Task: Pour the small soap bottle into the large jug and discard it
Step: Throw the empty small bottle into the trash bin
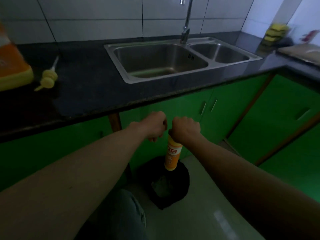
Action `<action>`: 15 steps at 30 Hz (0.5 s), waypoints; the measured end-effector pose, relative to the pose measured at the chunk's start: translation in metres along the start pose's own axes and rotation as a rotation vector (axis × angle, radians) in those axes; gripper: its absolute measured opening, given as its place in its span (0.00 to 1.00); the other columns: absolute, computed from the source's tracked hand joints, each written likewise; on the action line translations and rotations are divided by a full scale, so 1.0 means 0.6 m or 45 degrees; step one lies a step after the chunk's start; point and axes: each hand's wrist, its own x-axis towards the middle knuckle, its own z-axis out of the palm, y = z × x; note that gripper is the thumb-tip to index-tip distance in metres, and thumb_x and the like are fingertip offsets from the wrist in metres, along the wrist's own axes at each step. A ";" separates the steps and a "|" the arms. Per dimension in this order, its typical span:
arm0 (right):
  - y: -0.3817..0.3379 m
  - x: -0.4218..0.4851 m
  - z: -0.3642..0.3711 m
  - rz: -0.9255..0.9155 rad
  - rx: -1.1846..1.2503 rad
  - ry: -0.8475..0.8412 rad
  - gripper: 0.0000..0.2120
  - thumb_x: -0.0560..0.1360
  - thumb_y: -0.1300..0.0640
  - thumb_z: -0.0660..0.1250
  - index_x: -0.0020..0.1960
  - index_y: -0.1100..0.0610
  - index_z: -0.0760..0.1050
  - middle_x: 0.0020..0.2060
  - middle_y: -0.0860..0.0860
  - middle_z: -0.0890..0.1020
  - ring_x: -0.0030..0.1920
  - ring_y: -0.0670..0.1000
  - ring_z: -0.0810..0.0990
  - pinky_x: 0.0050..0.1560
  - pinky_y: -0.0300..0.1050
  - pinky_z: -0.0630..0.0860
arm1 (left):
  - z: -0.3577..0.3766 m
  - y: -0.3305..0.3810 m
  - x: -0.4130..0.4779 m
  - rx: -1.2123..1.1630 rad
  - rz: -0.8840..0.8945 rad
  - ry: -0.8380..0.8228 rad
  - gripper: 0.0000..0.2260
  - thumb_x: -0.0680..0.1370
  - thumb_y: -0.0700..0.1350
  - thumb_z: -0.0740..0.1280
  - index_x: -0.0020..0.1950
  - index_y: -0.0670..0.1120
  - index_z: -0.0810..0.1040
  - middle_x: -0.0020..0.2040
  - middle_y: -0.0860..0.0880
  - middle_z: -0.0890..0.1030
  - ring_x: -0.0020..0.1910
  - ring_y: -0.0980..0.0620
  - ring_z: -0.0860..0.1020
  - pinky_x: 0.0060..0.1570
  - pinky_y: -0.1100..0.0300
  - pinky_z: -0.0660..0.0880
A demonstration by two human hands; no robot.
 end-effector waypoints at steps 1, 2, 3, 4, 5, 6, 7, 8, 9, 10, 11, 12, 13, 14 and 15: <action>-0.001 0.007 0.013 0.001 0.007 -0.027 0.12 0.78 0.53 0.63 0.58 0.58 0.74 0.53 0.56 0.80 0.53 0.56 0.80 0.43 0.47 0.70 | 0.011 -0.006 0.011 -0.016 -0.017 -0.019 0.08 0.78 0.35 0.58 0.48 0.37 0.77 0.40 0.38 0.83 0.30 0.42 0.81 0.24 0.58 0.76; -0.001 0.012 0.025 0.002 0.010 -0.050 0.12 0.78 0.53 0.63 0.59 0.58 0.74 0.52 0.56 0.80 0.53 0.56 0.80 0.43 0.47 0.71 | 0.021 -0.011 0.019 -0.029 -0.032 -0.035 0.08 0.79 0.36 0.58 0.47 0.36 0.77 0.40 0.37 0.83 0.30 0.42 0.81 0.23 0.59 0.75; -0.001 0.017 0.036 0.005 0.013 -0.074 0.12 0.78 0.53 0.63 0.59 0.58 0.73 0.52 0.56 0.80 0.52 0.56 0.80 0.43 0.47 0.71 | 0.031 -0.016 0.027 -0.038 -0.046 -0.050 0.09 0.78 0.36 0.58 0.47 0.35 0.77 0.40 0.36 0.83 0.31 0.41 0.81 0.23 0.60 0.74; -0.001 0.023 0.048 0.012 0.016 -0.103 0.12 0.79 0.53 0.63 0.59 0.58 0.73 0.52 0.56 0.80 0.53 0.56 0.80 0.44 0.47 0.71 | 0.042 -0.022 0.035 -0.041 -0.059 -0.067 0.10 0.78 0.37 0.58 0.46 0.34 0.78 0.40 0.35 0.83 0.31 0.41 0.81 0.22 0.60 0.73; 0.000 0.028 0.059 0.020 0.025 -0.130 0.13 0.79 0.53 0.63 0.60 0.58 0.73 0.54 0.56 0.80 0.54 0.56 0.80 0.44 0.47 0.71 | 0.051 -0.027 0.041 -0.041 -0.069 -0.078 0.10 0.78 0.37 0.58 0.46 0.35 0.78 0.40 0.35 0.83 0.31 0.41 0.81 0.22 0.61 0.73; 0.001 0.034 0.071 0.030 0.035 -0.158 0.13 0.79 0.53 0.63 0.61 0.58 0.73 0.55 0.56 0.79 0.55 0.56 0.79 0.45 0.47 0.71 | 0.060 -0.032 0.048 -0.037 -0.077 -0.087 0.10 0.78 0.37 0.58 0.46 0.35 0.78 0.41 0.35 0.83 0.32 0.41 0.81 0.22 0.61 0.72; 0.003 0.039 0.083 0.039 0.046 -0.184 0.14 0.79 0.53 0.63 0.61 0.58 0.72 0.56 0.56 0.79 0.56 0.56 0.79 0.46 0.47 0.71 | 0.066 -0.038 0.054 -0.032 -0.079 -0.089 0.09 0.78 0.36 0.59 0.47 0.35 0.78 0.41 0.36 0.83 0.33 0.41 0.82 0.23 0.61 0.72; 0.004 0.042 0.094 0.046 0.059 -0.206 0.14 0.79 0.53 0.63 0.62 0.58 0.72 0.57 0.56 0.79 0.57 0.57 0.79 0.47 0.48 0.72 | 0.072 -0.044 0.059 -0.030 -0.080 -0.083 0.08 0.77 0.36 0.59 0.47 0.36 0.78 0.42 0.37 0.83 0.34 0.40 0.82 0.23 0.61 0.73; 0.005 0.047 0.107 0.053 0.074 -0.230 0.14 0.79 0.54 0.63 0.62 0.58 0.71 0.58 0.56 0.78 0.58 0.57 0.78 0.47 0.48 0.72 | 0.079 -0.050 0.066 -0.029 -0.081 -0.079 0.07 0.77 0.36 0.60 0.48 0.38 0.78 0.43 0.37 0.83 0.36 0.40 0.83 0.25 0.60 0.74; 0.006 0.050 0.116 0.061 0.089 -0.249 0.14 0.79 0.54 0.62 0.63 0.58 0.71 0.58 0.56 0.78 0.58 0.57 0.78 0.47 0.47 0.71 | 0.083 -0.056 0.071 -0.028 -0.080 -0.073 0.07 0.77 0.36 0.60 0.49 0.39 0.78 0.45 0.38 0.83 0.39 0.39 0.82 0.28 0.59 0.74; 0.006 0.055 0.128 0.072 0.106 -0.266 0.14 0.79 0.54 0.62 0.63 0.58 0.71 0.58 0.56 0.78 0.58 0.57 0.78 0.46 0.47 0.71 | 0.088 -0.062 0.078 -0.026 -0.080 -0.072 0.08 0.77 0.36 0.60 0.50 0.40 0.77 0.48 0.38 0.82 0.42 0.39 0.82 0.31 0.57 0.74; 0.006 0.058 0.138 0.079 0.118 -0.277 0.14 0.79 0.54 0.61 0.63 0.58 0.72 0.58 0.56 0.78 0.58 0.57 0.78 0.45 0.47 0.70 | 0.092 -0.066 0.083 -0.024 -0.079 -0.067 0.08 0.77 0.36 0.60 0.51 0.41 0.77 0.50 0.39 0.81 0.45 0.40 0.81 0.35 0.56 0.74; 0.006 0.061 0.147 0.085 0.128 -0.287 0.14 0.79 0.55 0.61 0.63 0.58 0.72 0.58 0.56 0.78 0.58 0.57 0.78 0.45 0.47 0.70 | 0.096 -0.071 0.088 -0.026 -0.082 -0.064 0.08 0.77 0.36 0.60 0.52 0.41 0.77 0.51 0.40 0.81 0.46 0.40 0.80 0.37 0.56 0.74; 0.005 0.063 0.158 0.092 0.136 -0.300 0.13 0.79 0.55 0.61 0.62 0.58 0.73 0.58 0.56 0.78 0.58 0.57 0.78 0.45 0.47 0.70 | 0.101 -0.075 0.093 -0.029 -0.086 -0.064 0.08 0.77 0.35 0.60 0.52 0.41 0.77 0.51 0.40 0.80 0.47 0.41 0.80 0.38 0.55 0.74; 0.004 0.065 0.166 0.100 0.143 -0.309 0.13 0.79 0.56 0.61 0.62 0.58 0.73 0.57 0.56 0.79 0.58 0.57 0.79 0.44 0.47 0.70 | 0.106 -0.079 0.097 -0.034 -0.089 -0.061 0.09 0.77 0.35 0.60 0.53 0.41 0.77 0.51 0.40 0.80 0.46 0.41 0.79 0.38 0.55 0.73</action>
